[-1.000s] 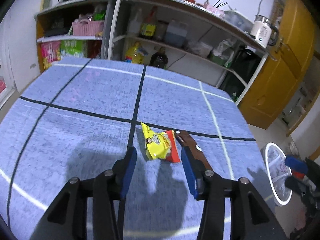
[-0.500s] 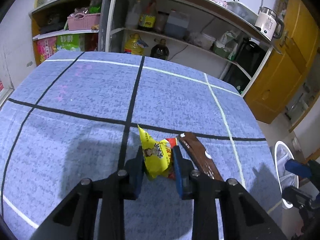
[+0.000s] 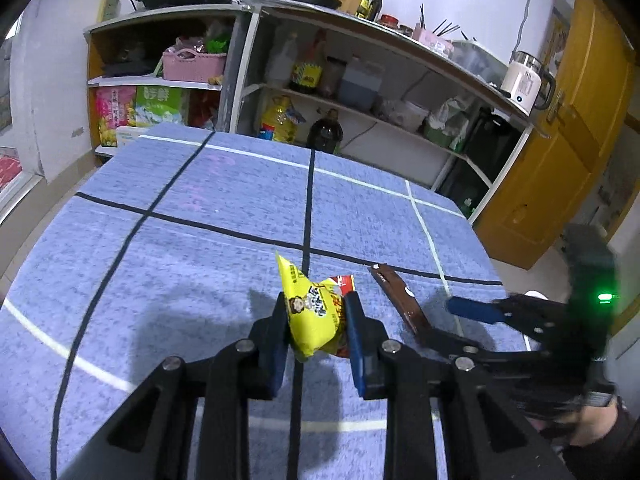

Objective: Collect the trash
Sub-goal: 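Grasp the yellow snack wrapper with the left tool while the right tool grasps the brown wrapper, then carry both wrappers over the white bin and open both tools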

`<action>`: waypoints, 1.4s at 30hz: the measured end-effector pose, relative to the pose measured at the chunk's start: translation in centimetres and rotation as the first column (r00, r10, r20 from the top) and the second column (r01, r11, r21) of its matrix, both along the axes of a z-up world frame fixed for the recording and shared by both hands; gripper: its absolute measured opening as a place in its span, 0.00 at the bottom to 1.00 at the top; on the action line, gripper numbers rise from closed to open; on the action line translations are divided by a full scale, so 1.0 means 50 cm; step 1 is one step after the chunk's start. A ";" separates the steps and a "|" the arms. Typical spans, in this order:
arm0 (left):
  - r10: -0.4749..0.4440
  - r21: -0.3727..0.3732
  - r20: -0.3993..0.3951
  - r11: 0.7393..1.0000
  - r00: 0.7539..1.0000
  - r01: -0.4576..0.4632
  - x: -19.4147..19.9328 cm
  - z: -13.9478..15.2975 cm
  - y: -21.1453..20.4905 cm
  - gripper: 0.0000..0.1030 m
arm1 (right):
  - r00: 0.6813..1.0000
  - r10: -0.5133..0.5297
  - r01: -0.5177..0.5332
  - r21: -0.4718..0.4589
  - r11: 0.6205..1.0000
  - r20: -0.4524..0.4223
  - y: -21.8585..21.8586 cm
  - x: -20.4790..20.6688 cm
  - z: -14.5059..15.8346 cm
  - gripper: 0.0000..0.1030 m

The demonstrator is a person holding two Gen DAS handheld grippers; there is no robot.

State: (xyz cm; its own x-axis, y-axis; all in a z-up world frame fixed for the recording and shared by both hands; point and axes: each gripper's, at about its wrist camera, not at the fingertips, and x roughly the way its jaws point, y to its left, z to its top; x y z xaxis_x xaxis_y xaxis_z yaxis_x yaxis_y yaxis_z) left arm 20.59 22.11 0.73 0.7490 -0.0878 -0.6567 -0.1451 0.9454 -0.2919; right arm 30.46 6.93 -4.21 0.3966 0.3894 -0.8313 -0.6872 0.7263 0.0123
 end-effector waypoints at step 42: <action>-0.410 0.009 0.062 0.912 0.910 0.410 0.017 0.034 -0.433 0.26 | 0.915 -0.392 0.379 0.130 0.916 0.094 -0.470 -0.165 0.121 0.20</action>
